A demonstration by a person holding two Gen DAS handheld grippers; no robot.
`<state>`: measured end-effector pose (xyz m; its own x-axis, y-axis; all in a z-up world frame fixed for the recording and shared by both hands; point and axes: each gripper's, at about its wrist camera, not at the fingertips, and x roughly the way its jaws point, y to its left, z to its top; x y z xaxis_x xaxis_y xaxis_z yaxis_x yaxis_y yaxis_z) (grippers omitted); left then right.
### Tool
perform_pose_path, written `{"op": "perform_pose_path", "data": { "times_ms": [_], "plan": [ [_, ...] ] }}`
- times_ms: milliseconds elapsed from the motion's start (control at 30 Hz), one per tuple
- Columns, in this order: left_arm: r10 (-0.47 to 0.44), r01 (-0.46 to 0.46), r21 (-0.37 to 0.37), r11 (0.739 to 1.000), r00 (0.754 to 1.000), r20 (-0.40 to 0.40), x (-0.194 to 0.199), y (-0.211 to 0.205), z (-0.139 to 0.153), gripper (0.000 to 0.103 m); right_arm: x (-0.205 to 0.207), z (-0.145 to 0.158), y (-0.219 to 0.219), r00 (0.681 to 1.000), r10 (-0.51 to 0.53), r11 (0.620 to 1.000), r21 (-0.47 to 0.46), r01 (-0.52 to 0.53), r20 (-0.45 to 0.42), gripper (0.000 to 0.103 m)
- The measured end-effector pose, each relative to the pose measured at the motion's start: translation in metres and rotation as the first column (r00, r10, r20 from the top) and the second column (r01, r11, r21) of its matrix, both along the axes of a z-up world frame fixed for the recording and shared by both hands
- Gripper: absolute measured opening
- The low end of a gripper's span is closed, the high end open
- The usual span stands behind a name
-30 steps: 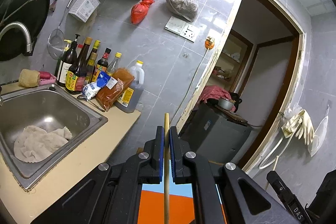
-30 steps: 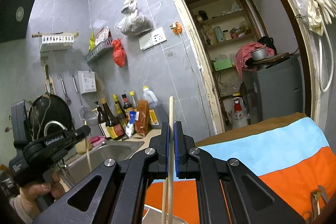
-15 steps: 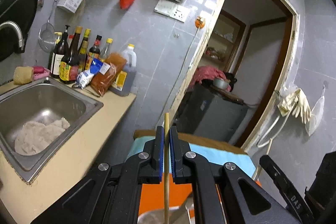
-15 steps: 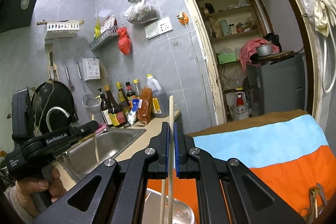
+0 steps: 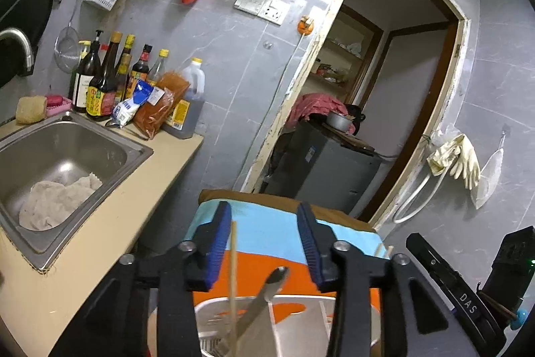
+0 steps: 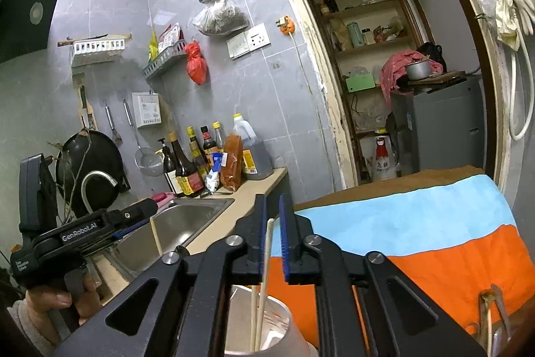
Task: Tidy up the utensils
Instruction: 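Open the right tool to drop its chopstick while the left tool lowers its chopstick into the caddy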
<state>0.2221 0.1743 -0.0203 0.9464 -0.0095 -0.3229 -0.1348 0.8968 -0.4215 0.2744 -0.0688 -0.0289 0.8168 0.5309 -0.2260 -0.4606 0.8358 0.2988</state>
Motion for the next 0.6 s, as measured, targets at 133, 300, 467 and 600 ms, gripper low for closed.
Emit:
{"op": "perform_pose_path", "data": {
  "times_ms": [133, 300, 467, 600],
  "plan": [
    [-0.008, 0.008, 0.029, 1.000, 1.000, 0.010, -0.003, -0.017, 0.012, 0.056, -0.008, 0.011, -0.017, 1.000, -0.014, 1.000, 0.026, 0.013, 0.015, 0.045],
    [-0.026, 0.023, 0.067, 0.997, 0.999, 0.043, -0.007, -0.043, 0.028, 0.076, -0.018, 0.030, -0.044, 0.998, -0.044, 0.999, 0.009, 0.044, 0.039, 0.050],
    [-0.048, 0.039, 0.113, 0.993, 0.996, 0.075, -0.012, -0.078, 0.042, 0.098, -0.029, 0.050, -0.075, 0.993, -0.080, 0.997, -0.005, 0.081, 0.084, 0.077],
    [-0.036, 0.023, 0.140, 0.990, 0.995, 0.096, -0.014, -0.104, 0.046, 0.103, -0.036, 0.063, -0.102, 0.988, -0.113, 0.993, -0.009, 0.115, 0.107, 0.092]
  ]
}}
